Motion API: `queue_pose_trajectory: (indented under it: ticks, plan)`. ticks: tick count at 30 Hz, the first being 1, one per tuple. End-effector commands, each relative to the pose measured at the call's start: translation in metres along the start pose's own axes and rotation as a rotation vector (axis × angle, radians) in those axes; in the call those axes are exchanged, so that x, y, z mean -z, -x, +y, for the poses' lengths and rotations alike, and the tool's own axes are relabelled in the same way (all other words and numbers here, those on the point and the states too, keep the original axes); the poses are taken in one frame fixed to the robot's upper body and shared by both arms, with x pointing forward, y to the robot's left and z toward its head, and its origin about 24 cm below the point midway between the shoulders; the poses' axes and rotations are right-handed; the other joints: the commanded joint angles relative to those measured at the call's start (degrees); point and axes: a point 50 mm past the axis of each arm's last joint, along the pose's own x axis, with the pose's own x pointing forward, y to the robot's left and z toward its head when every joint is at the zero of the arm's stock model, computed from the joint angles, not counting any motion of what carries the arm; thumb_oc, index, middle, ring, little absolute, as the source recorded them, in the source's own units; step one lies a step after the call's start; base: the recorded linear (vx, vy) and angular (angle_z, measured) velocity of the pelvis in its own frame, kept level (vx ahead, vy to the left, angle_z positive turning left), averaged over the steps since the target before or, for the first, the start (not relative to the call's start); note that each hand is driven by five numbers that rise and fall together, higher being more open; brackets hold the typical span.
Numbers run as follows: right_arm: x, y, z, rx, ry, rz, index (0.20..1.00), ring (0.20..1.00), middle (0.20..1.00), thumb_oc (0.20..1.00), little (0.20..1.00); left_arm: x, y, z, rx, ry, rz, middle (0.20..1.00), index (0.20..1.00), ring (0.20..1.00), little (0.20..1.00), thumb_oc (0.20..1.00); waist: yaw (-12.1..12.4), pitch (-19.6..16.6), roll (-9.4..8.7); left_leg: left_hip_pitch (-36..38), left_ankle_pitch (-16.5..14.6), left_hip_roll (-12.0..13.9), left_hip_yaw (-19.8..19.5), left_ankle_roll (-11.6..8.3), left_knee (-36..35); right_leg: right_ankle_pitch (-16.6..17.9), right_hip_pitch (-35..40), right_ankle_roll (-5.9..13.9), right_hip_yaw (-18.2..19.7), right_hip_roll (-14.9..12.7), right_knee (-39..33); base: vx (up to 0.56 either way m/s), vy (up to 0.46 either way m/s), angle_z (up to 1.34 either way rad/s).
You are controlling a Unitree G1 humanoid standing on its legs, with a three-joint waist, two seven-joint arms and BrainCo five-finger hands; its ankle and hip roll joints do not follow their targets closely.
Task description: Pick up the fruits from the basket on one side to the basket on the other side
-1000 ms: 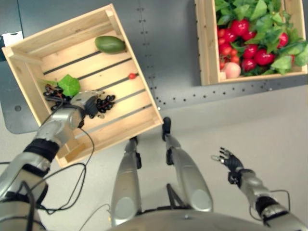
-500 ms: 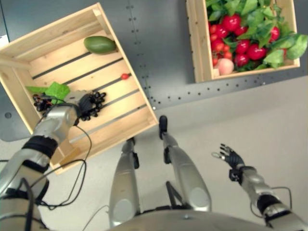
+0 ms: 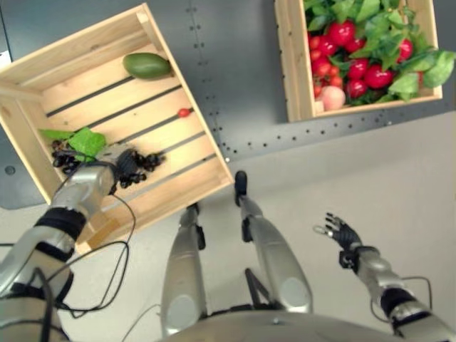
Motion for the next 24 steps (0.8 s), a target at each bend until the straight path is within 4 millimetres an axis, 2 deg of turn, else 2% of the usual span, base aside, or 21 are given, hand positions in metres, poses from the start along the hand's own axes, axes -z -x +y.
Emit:
queue_pose_trajectory:
  ticks: [1,9,24]
  plan:
    - [0.014,0.011,-0.015,0.023,0.026,0.05,1.0,1.0,1.0,1.0,1.0,0.015,0.011,-0.03,0.081,0.062,0.046,1.0,1.0,1.0,1.0,1.0,0.87,-1.05,-1.88,-3.11,-5.43,-2.34,-1.38,3.47,5.41,-4.37,-0.5,3.9,-1.83,0.3,3.96,0.0,0.0,0.0]
    - [0.019,0.011,-0.015,0.02,0.029,0.073,1.0,1.0,1.0,1.0,1.0,0.021,0.008,-0.017,0.029,0.088,0.07,1.0,1.0,1.0,1.0,1.0,1.04,-1.64,-1.4,-2.62,-4.98,-2.43,-1.41,3.3,4.57,-4.4,-0.14,3.85,-1.91,0.14,3.78,0.0,0.0,0.0]
    - [0.015,0.01,-0.015,0.02,0.033,0.06,1.0,1.0,1.0,1.0,1.0,0.022,0.01,-0.029,0.105,0.031,0.064,1.0,1.0,1.0,1.0,1.0,1.3,-1.57,-0.21,-2.17,-4.75,-2.57,-1.22,3.19,4.12,-4.75,-0.01,3.9,-1.71,0.14,4.17,0.0,0.0,0.0]
